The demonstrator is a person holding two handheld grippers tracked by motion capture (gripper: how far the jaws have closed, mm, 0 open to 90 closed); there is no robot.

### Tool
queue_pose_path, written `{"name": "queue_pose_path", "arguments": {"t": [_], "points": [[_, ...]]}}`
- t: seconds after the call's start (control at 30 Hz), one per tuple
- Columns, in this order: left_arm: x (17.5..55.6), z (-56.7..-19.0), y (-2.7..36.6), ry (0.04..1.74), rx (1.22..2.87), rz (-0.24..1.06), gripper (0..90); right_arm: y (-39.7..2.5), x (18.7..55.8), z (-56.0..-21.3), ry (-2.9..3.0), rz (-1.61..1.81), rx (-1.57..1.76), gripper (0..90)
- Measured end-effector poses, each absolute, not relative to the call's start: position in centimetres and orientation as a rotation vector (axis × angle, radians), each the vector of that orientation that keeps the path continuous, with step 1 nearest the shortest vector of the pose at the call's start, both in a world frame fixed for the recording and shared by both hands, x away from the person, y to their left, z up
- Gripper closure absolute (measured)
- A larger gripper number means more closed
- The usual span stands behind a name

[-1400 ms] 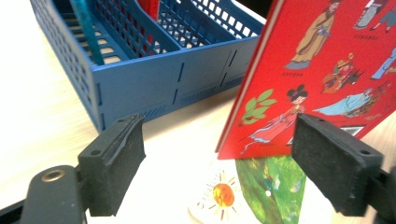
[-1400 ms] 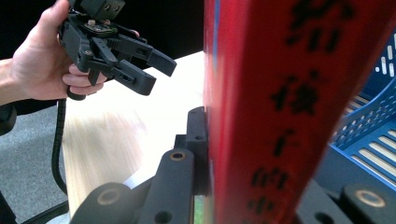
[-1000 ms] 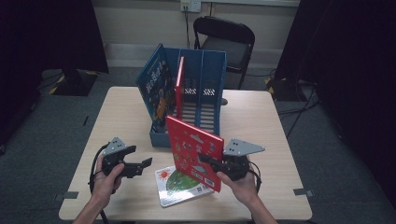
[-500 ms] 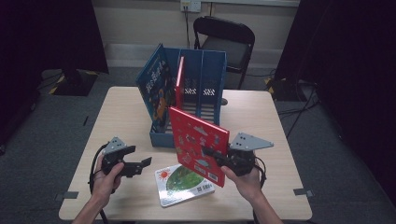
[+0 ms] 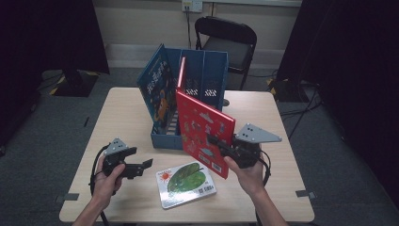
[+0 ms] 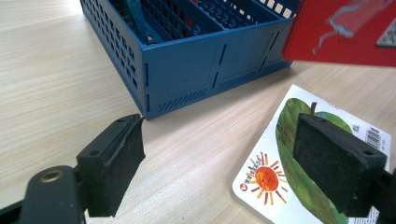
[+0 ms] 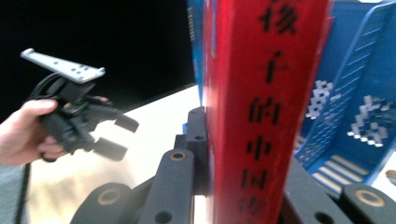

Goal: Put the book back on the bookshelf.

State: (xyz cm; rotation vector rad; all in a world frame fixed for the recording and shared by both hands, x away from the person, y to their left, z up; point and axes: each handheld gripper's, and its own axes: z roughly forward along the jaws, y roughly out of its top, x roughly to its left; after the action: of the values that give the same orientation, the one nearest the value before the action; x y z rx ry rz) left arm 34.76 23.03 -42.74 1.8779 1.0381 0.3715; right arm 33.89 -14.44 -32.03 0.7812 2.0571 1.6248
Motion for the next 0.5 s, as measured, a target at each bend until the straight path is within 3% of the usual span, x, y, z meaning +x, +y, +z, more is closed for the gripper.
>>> {"name": "queue_pose_path", "arguments": {"t": [0.5], "points": [[34.7,-42.9,22.7,1.034,1.886,0.370,16.2,-13.5,37.0,-30.9,1.970,1.603,0.932,80.5]]}}
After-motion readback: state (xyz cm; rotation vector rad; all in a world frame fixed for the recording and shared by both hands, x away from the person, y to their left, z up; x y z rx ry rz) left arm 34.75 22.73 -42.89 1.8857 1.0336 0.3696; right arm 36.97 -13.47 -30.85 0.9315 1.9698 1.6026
